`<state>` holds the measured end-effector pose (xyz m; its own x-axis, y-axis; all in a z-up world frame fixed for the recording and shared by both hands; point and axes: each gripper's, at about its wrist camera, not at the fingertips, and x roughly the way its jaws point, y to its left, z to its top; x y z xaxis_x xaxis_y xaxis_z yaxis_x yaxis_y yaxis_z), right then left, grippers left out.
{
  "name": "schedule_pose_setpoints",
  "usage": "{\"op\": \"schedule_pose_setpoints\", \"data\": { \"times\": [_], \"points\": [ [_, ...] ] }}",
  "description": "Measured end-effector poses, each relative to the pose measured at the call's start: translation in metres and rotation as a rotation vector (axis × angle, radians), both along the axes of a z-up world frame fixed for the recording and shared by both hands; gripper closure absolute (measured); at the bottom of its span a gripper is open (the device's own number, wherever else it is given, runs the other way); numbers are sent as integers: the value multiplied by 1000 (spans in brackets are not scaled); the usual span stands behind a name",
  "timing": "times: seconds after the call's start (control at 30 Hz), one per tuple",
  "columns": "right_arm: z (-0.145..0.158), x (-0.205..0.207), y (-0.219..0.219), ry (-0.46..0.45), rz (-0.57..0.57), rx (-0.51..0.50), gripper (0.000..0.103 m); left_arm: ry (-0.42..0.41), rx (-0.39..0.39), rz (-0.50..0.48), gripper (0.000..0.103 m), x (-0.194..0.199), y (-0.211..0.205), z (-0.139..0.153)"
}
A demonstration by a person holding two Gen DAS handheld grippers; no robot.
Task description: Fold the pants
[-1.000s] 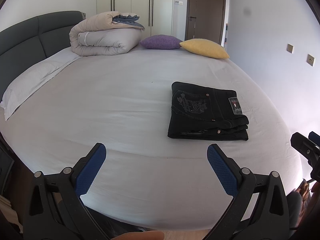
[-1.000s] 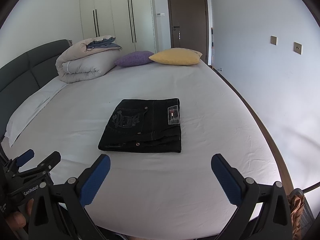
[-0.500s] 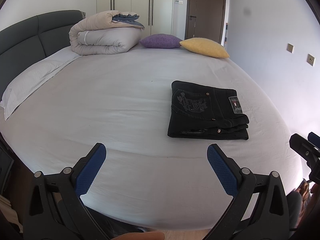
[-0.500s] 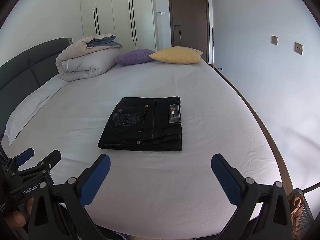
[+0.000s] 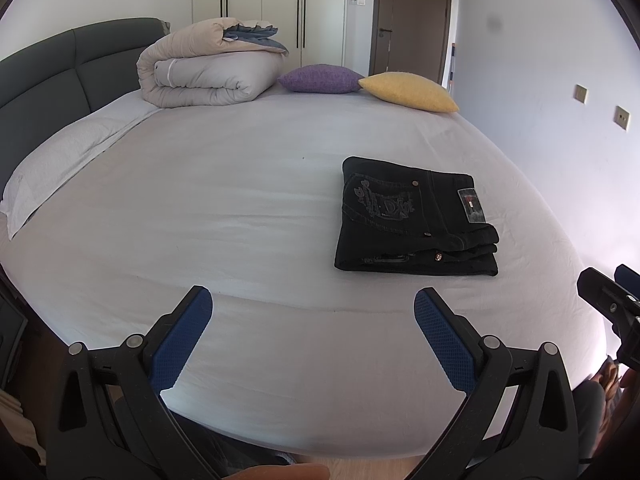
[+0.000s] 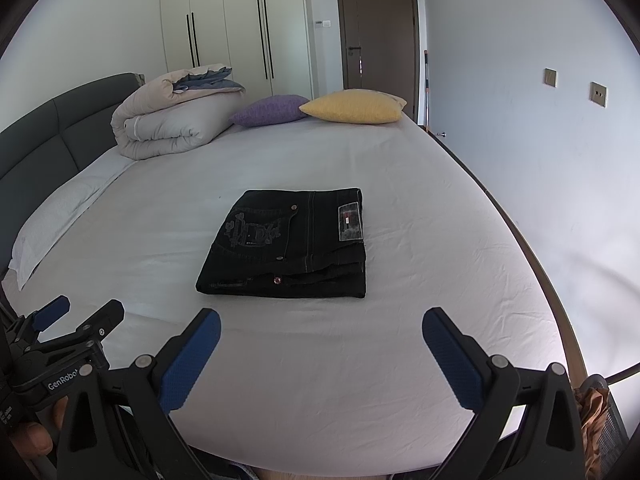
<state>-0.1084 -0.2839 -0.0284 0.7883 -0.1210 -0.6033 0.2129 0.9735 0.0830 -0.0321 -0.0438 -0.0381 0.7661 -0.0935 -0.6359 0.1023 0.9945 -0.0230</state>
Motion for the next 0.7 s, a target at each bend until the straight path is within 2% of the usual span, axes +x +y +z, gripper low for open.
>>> {"op": "schedule_pose_setpoints", "data": {
  "times": [0.7],
  "points": [
    [-6, -3, 2, 8, 2, 1, 0, 2, -1, -1, 0, -2, 0, -1]
  ]
}}
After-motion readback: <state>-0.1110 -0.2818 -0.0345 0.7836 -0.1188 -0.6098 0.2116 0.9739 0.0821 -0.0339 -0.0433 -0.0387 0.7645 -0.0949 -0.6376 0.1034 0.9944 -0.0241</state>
